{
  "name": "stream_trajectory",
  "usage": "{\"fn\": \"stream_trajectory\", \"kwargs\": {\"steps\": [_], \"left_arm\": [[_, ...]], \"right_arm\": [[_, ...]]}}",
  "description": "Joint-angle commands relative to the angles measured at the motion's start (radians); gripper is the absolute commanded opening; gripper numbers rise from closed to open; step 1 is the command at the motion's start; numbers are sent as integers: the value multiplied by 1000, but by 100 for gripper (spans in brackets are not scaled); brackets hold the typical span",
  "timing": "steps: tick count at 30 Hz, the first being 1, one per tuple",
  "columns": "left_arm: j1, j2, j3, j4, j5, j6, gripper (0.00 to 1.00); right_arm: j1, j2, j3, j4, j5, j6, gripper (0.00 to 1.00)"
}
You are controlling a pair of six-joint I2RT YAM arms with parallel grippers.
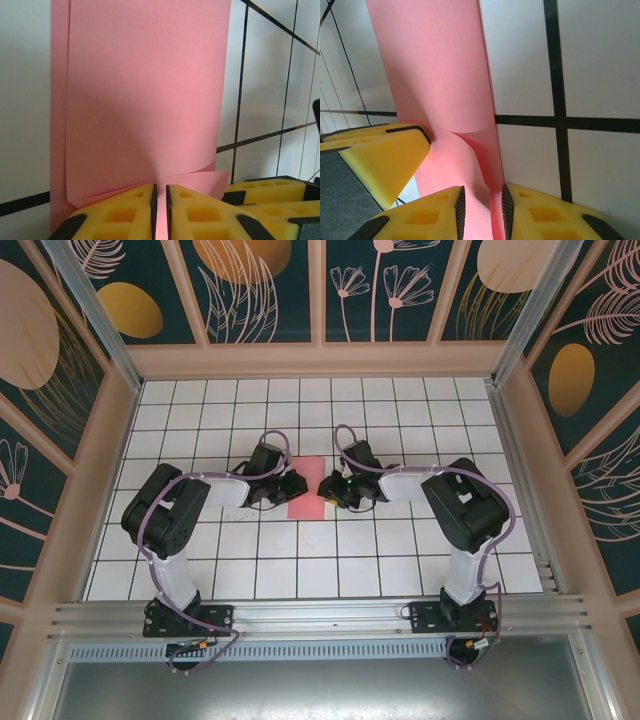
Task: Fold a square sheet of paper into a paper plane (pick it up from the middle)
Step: Turn over the paper at the center of the table.
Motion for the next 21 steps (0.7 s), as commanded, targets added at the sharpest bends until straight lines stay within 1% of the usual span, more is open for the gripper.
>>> {"fn": "stream_trajectory", "kwargs": {"steps": [1, 3, 6, 12, 15, 18, 21], "left_arm": [[6, -15, 16, -30, -23, 27, 17], [5, -12, 20, -44, -37, 36, 17], [6, -2, 25, -51, -44, 41, 16], [5, 12, 21, -46, -42, 39, 16], [5, 16, 19, -46, -39, 38, 16], [6, 13, 15, -49, -40, 37, 16], [5, 14, 9, -48, -39, 36, 16]], "right_arm": [[-4, -30, 15, -51, 49, 14, 30], [-3, -52, 14, -75, 92, 12, 31], [-4, -48, 14, -84, 108, 12, 34], [2, 4, 6, -30, 40, 31, 34], [11, 18, 6, 4, 12, 41, 30], [21, 24, 16, 9, 6, 41, 27], [21, 28, 20, 4, 14, 47, 27]]}}
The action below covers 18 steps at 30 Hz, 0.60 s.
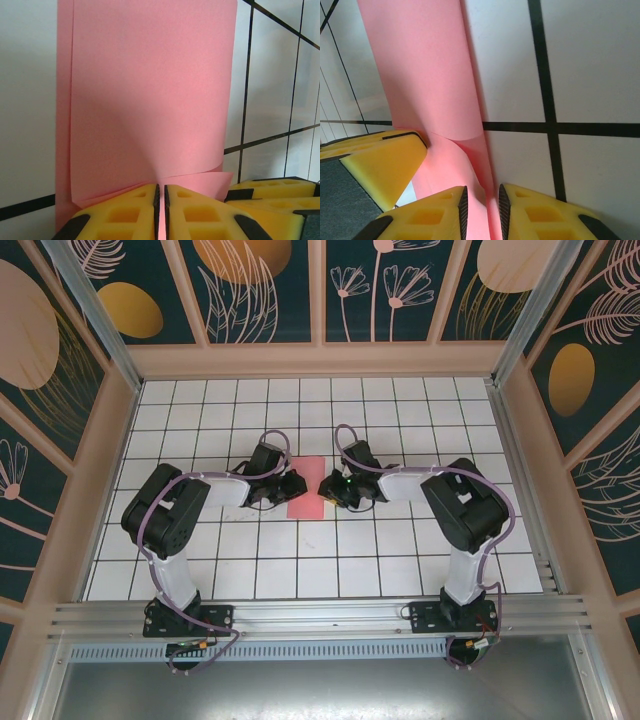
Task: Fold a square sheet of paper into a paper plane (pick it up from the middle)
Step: Turn over the paper at the center of the table.
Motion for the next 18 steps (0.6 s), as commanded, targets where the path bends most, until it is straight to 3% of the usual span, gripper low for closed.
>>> {"fn": "stream_trajectory", "kwargs": {"steps": [1, 18], "left_arm": [[5, 14, 4, -36, -18, 17, 16], [5, -6, -4, -54, -44, 16, 15]], "right_arm": [[14, 30, 16, 9, -19, 18, 28], [-7, 8, 22, 89, -70, -13, 31]]}}
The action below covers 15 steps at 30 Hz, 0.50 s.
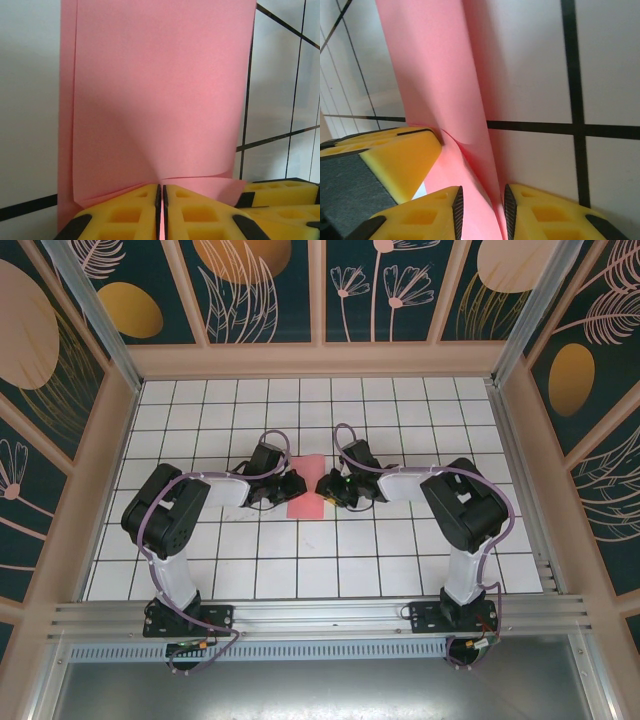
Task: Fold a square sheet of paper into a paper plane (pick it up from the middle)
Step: Turn over the paper at the center of the table.
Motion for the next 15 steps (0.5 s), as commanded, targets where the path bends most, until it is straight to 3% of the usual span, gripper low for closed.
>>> {"fn": "stream_trajectory", "kwargs": {"steps": [1, 15], "left_arm": [[5, -6, -2, -52, -37, 15, 14], [5, -61, 12, -40, -30, -12, 15]], "right_arm": [[-5, 4, 12, 77, -48, -12, 31], [-10, 12, -71, 201, -91, -4, 30]]}}
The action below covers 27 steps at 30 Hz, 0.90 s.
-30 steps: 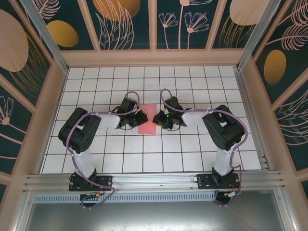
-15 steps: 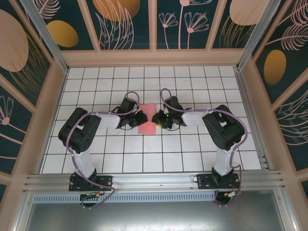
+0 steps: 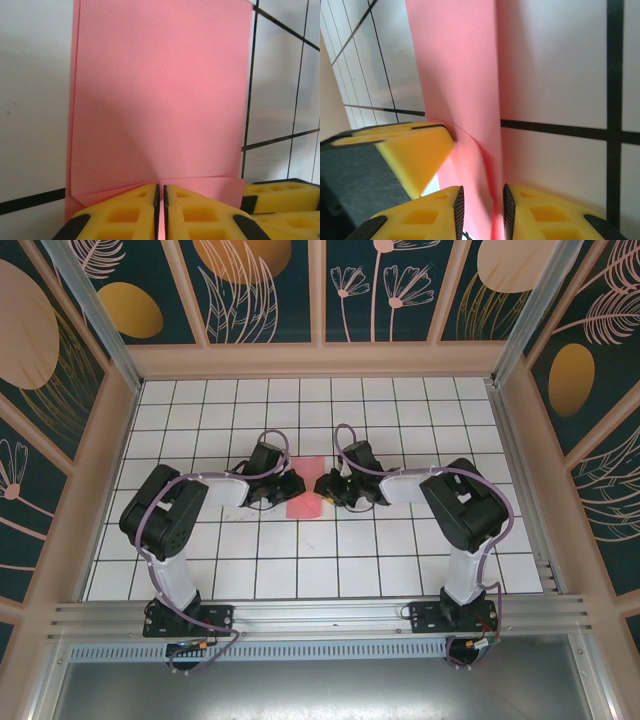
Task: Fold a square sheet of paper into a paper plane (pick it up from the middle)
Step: Turn over the paper at the center of the table.
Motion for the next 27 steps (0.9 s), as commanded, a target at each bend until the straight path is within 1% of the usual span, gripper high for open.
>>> {"fn": "stream_trajectory", "kwargs": {"steps": [1, 6, 9, 11, 13, 15, 17, 20, 22, 25, 27], "left_arm": [[5, -46, 12, -18, -14, -13, 15], [5, -70, 12, -25, -13, -15, 16], [6, -98, 7, -37, -28, -16, 17], [5, -139, -7, -42, -54, -18, 18], [5, -176, -17, -60, -86, -18, 19], [6, -219, -26, -81, -115, -17, 18], [6, -289, -55, -87, -158, -23, 19], [6, -409, -100, -99, -234, -33, 22], [6, -484, -125, -111, -280, -38, 24], [8, -588, -165, -114, -338, -60, 29], [9, -643, -191, -98, -350, -75, 31]], "right_arm": [[-5, 14, -24, 92, -46, -1, 30], [-6, 14, -23, 103, -52, -8, 25], [-6, 15, -23, 113, -60, -10, 24], [-6, 23, -19, 110, -65, -16, 22], [-6, 21, -18, 104, -63, -22, 17], [-6, 13, -12, 92, -61, -31, 13], [-6, -8, 1, 65, -56, -49, 11], [-5, -63, 33, -24, -34, -101, 6], [-5, -111, 52, -116, 22, -136, 1], [-5, -173, 76, -259, 129, -173, 0], [-5, -197, 105, -360, 190, -168, 0]]}}
